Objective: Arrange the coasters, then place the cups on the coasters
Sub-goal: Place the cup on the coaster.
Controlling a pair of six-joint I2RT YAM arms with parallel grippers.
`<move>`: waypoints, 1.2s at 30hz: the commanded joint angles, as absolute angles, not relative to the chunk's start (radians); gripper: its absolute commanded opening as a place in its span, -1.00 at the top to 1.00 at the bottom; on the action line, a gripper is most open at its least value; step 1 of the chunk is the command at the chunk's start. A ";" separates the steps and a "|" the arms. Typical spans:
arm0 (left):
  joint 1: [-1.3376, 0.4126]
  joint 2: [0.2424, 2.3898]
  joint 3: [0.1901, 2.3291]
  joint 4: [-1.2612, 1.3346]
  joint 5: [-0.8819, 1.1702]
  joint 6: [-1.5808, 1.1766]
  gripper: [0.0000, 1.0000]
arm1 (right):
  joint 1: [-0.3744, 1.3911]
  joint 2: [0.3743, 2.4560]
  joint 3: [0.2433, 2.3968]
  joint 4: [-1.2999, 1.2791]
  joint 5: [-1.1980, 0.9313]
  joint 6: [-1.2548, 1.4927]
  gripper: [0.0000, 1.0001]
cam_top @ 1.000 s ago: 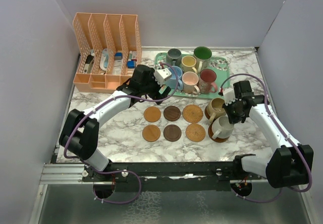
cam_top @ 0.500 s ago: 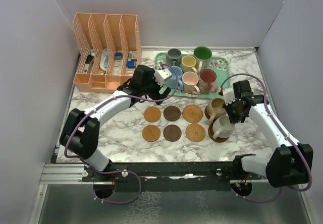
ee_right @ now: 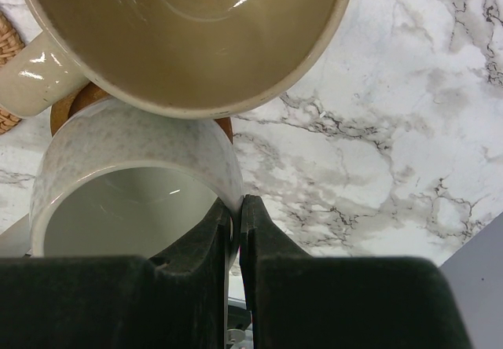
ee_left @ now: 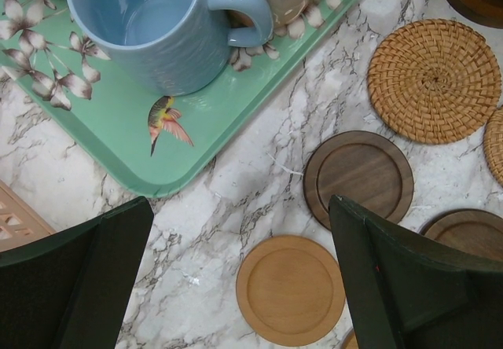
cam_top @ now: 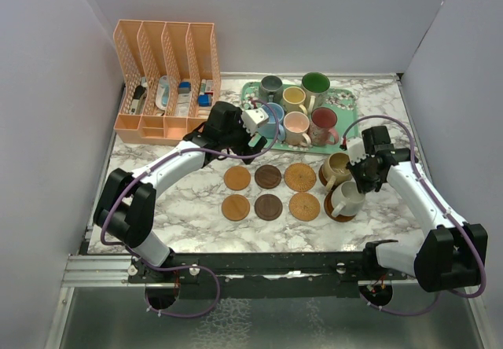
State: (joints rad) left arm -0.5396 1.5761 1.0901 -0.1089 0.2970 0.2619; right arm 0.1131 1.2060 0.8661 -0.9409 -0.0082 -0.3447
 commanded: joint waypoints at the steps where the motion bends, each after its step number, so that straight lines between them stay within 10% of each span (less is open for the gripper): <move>1: -0.546 1.585 1.129 -0.118 0.279 0.272 -0.98 | 0.125 1.203 0.867 -0.920 -0.012 -0.342 0.86; 36: -0.553 1.603 1.147 -0.136 0.271 0.279 -0.98 | 0.127 1.204 0.870 -0.927 -0.036 -0.348 0.63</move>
